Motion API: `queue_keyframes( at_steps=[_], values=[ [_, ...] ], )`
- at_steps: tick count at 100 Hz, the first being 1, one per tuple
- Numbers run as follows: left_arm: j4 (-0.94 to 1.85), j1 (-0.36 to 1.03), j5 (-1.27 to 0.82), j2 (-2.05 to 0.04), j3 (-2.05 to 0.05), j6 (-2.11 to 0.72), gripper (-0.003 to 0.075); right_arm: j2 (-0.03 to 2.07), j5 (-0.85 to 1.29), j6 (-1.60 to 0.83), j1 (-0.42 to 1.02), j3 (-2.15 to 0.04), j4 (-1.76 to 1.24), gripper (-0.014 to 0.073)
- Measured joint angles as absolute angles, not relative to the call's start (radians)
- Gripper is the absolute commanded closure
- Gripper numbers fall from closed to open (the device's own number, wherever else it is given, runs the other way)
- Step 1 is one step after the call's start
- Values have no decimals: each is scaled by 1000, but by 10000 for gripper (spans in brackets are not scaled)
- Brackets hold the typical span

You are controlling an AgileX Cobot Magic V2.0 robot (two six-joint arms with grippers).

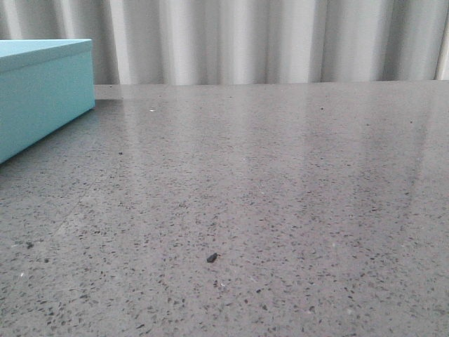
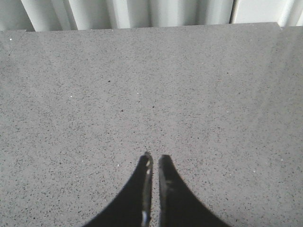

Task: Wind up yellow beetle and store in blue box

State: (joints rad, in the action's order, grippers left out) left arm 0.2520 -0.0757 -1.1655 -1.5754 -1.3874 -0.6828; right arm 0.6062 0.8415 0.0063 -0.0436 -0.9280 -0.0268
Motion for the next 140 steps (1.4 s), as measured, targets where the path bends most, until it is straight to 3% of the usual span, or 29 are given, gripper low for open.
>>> queue_keyframes(
  at_steps=[25,56,71,88,113,140],
  values=[
    [269,-76,-1123,-1575,-1347,-683,346,606,841,6,-44,-928,-27,635],
    [277,-76,-1121,-1575,-1347,-679,345,606,841,6,-44,-928,-27,635],
    [283,-76,-1121,-1575,-1347,-677,443,606,844,6,-44,-928,-27,635],
    [296,-76,-1116,-1536,-1349,-675,743,604,841,6,-44,-921,-25,635],
    [379,-76,-1103,-1399,-1350,-675,741,516,724,6,-44,-790,-17,635],
    [425,-76,-938,-1183,-1254,-673,741,318,540,6,-44,-586,47,636]
  ],
)
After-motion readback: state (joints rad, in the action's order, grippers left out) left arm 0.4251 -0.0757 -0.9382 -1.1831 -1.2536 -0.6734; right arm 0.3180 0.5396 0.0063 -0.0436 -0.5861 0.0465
